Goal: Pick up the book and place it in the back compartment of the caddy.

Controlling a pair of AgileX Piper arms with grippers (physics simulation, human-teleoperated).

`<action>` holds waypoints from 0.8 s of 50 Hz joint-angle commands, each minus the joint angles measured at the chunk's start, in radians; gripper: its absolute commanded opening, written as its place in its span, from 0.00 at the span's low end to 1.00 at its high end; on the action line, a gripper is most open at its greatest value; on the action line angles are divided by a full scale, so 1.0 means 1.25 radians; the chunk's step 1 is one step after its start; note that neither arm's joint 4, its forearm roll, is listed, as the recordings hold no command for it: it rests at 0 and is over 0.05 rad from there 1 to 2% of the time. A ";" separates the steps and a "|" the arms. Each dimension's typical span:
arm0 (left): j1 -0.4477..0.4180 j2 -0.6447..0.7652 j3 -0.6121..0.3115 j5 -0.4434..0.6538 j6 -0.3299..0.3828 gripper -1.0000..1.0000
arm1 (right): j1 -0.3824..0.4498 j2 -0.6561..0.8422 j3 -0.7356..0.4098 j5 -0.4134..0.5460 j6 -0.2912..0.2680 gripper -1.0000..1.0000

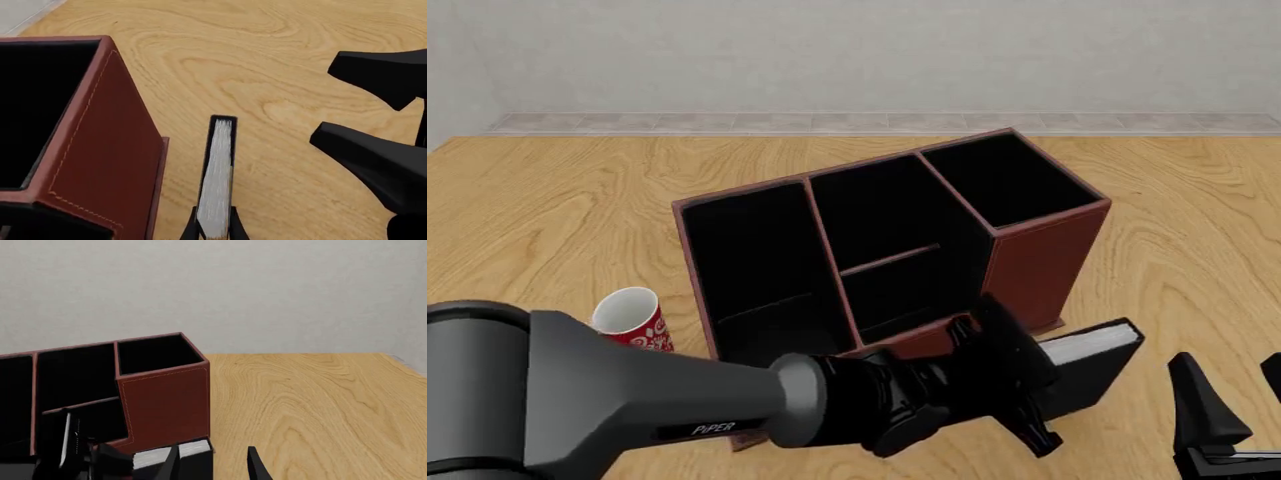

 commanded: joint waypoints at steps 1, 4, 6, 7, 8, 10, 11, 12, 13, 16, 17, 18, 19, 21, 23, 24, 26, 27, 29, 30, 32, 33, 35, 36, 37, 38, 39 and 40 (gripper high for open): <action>0.005 -0.037 0.034 -0.037 0.005 0.00 | 0.000 0.000 0.000 0.000 0.000 1.00; 0.007 -0.047 0.051 -0.048 0.007 0.00 | 0.000 0.000 0.000 0.000 0.000 1.00; 0.008 -0.075 0.071 -0.054 -0.008 0.00 | 0.000 0.000 0.000 0.000 0.000 1.00; 0.008 -0.075 0.071 -0.054 -0.008 0.00 | 0.000 0.000 0.000 0.000 0.000 1.00; 0.007 -0.085 0.080 -0.056 -0.015 0.00 | 0.000 0.000 0.000 0.000 0.000 1.00; 0.002 -0.097 0.094 -0.060 -0.010 0.00 | 0.000 0.000 0.000 0.000 0.000 1.00; 0.000 -0.104 0.101 -0.062 -0.011 0.00 | 0.000 0.000 0.000 0.000 0.000 1.00; 0.000 -0.108 0.105 -0.063 -0.011 0.00 | 0.000 0.000 0.000 0.000 0.000 1.00; -0.002 -0.117 0.113 -0.067 -0.016 0.00 | 0.000 0.000 0.000 0.000 0.000 1.00; -0.007 -0.135 0.129 -0.072 -0.030 0.00 | 0.000 0.000 0.000 0.000 0.000 1.00; -0.007 -0.135 0.129 -0.072 -0.030 0.00 | 0.000 0.000 0.000 0.000 0.000 1.00; -0.004 -0.145 0.136 -0.074 -0.033 0.00 | 0.000 0.000 0.000 0.000 0.000 1.00; -0.004 -0.152 0.141 -0.076 -0.043 0.00 | 0.000 0.000 0.000 0.000 0.000 1.00; -0.005 -0.169 0.152 -0.075 -0.039 0.00 | 0.000 0.000 0.000 0.000 0.000 1.00; -0.005 -0.185 0.162 -0.073 -0.037 0.00 | 0.000 0.000 0.000 0.000 0.000 1.00; -0.006 -0.191 0.168 -0.076 -0.033 0.00 | 0.000 0.000 0.000 0.000 0.000 1.00; -0.006 -0.191 0.179 -0.078 -0.003 0.00 | 0.000 0.000 0.000 0.000 0.000 1.00; -0.008 -0.196 0.182 -0.077 -0.012 0.00 | 0.000 0.000 0.000 0.000 0.000 1.00; -0.008 -0.201 0.186 -0.076 -0.013 0.00 | 0.000 0.000 0.000 0.000 0.000 1.00; -0.006 -0.207 0.189 -0.074 -0.011 0.00 | 0.000 0.000 0.000 0.000 0.000 1.00; -0.004 -0.221 0.198 -0.072 -0.015 0.00 | 0.000 0.000 0.000 0.000 0.000 1.00; -0.005 -0.230 0.203 -0.070 -0.019 0.00 | 0.000 0.000 0.000 0.000 0.000 1.00; -0.007 -0.243 0.211 -0.065 -0.024 0.00 | 0.000 0.000 0.000 0.000 0.001 1.00; -0.007 -0.252 0.218 -0.063 -0.022 0.00 | 0.000 0.000 0.000 0.000 0.000 1.00; -0.006 -0.256 0.222 -0.063 -0.022 0.00 | 0.000 0.000 0.000 0.000 0.000 1.00; -0.003 -0.265 0.229 -0.061 -0.020 0.00 | 0.000 0.000 0.000 0.000 0.000 1.00; -0.003 -0.266 0.229 -0.061 -0.020 0.00 | 0.000 0.000 0.000 0.000 0.000 1.00; 0.002 -0.269 0.234 -0.061 -0.018 0.00 | 0.000 0.000 0.000 0.000 0.000 1.00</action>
